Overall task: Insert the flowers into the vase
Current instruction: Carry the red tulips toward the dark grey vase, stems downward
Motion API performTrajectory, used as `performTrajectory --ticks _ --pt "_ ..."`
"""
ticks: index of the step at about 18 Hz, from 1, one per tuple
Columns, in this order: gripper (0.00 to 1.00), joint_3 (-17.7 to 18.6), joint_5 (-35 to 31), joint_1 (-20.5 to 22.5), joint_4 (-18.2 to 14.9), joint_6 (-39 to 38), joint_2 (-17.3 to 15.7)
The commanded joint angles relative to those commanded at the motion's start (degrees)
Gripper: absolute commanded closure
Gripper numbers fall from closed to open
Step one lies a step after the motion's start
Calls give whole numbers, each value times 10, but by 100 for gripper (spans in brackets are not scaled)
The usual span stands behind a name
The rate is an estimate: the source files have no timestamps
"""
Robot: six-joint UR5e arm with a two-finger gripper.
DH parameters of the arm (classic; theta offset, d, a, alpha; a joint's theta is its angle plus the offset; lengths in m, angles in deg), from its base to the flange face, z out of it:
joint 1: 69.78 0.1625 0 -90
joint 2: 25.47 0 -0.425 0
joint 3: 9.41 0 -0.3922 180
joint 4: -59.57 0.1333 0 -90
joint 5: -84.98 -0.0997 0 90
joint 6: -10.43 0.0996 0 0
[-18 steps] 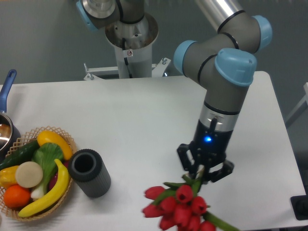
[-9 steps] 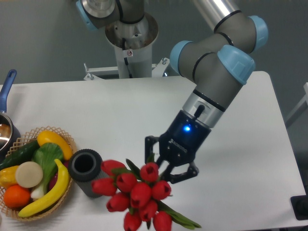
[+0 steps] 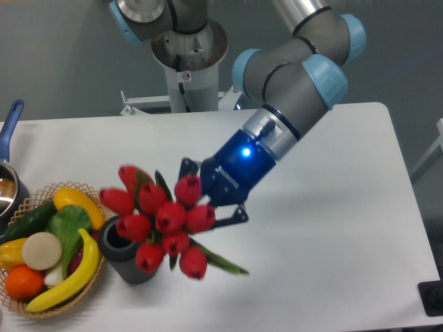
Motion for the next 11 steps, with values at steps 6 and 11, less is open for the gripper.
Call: performTrajectory --ticks 6,11 --pt "96 -1 40 -16 4 8 6" --pt "96 -14 55 -39 12 44 24"
